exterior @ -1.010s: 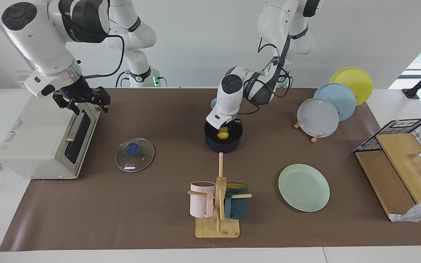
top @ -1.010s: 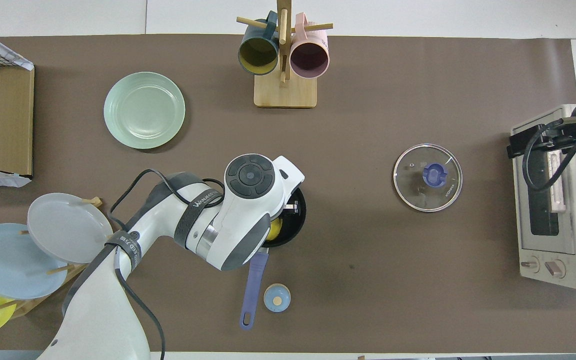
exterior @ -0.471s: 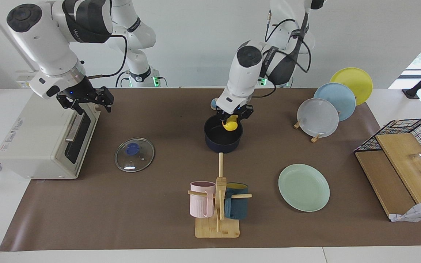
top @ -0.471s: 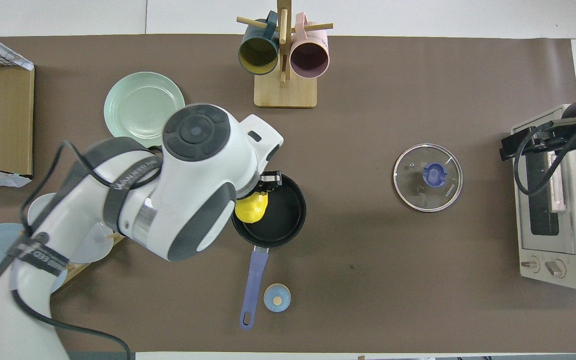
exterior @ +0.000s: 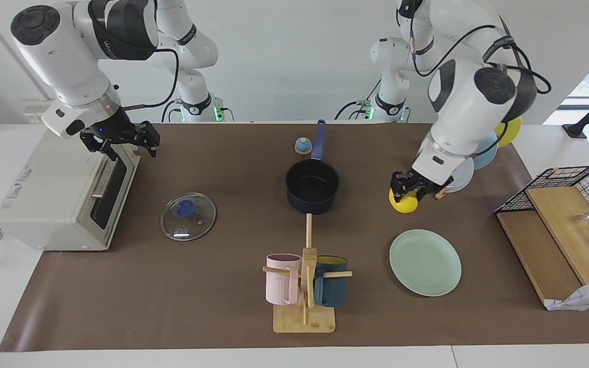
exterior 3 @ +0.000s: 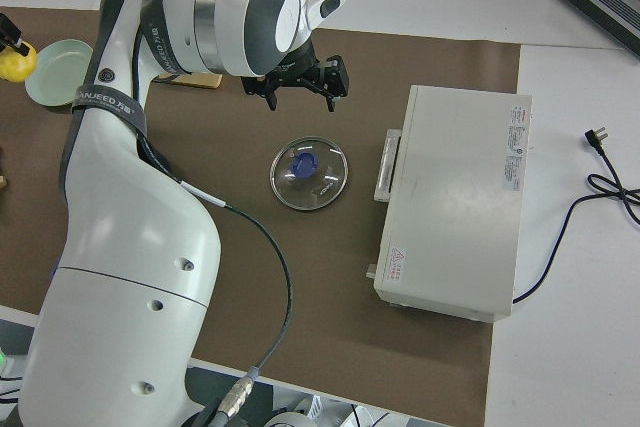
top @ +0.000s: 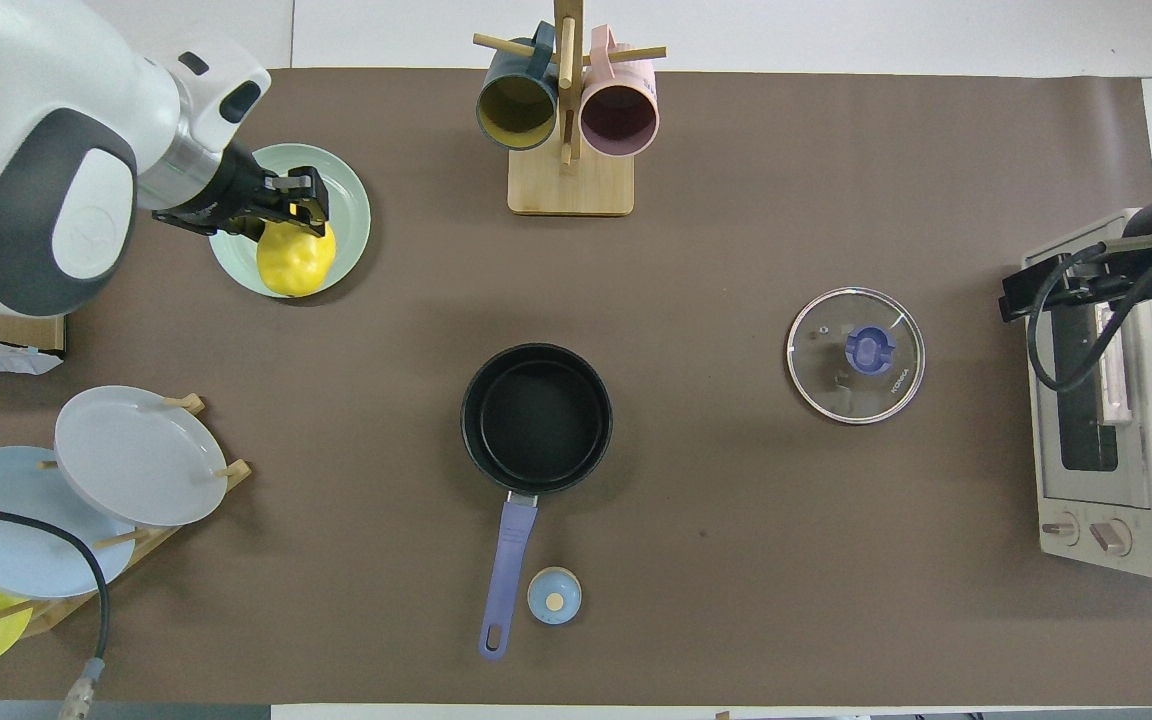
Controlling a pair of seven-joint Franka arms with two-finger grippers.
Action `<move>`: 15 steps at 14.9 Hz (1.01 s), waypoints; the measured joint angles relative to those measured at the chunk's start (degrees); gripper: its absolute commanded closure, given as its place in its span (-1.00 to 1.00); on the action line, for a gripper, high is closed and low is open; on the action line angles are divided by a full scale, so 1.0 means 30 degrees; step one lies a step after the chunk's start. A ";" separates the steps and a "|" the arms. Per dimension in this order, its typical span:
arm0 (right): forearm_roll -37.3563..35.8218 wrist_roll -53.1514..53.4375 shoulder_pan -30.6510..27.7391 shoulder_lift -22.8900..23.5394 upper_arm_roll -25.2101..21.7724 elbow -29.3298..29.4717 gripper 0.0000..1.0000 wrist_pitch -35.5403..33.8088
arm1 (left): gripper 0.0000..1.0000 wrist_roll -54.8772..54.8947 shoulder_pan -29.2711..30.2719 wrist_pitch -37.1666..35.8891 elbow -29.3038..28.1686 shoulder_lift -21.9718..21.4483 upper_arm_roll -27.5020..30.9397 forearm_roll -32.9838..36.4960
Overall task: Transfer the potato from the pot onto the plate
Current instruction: 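Lift the potato and carry it to the green plate with the left gripper, then lower the potato onto the plate and open the left gripper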
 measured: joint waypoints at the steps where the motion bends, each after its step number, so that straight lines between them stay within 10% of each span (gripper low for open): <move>1: 0.0000 0.0000 -0.0005 0.0007 0.0000 0.0006 -1.00 0.0000 | 1.00 0.0883 0.0615 0.0321 0.0531 0.0833 -0.0015 -0.0001; 7: -0.0001 0.0000 -0.0209 0.0009 0.0000 0.0114 -1.00 0.0000 | 1.00 0.3451 0.2133 0.3829 0.1413 0.4933 -0.0038 0.0004; 15: -0.0001 0.0000 -0.0350 0.0011 0.0014 0.0117 -1.00 0.0000 | 1.00 0.3454 0.2032 0.5136 0.0771 0.5359 -0.0160 0.0017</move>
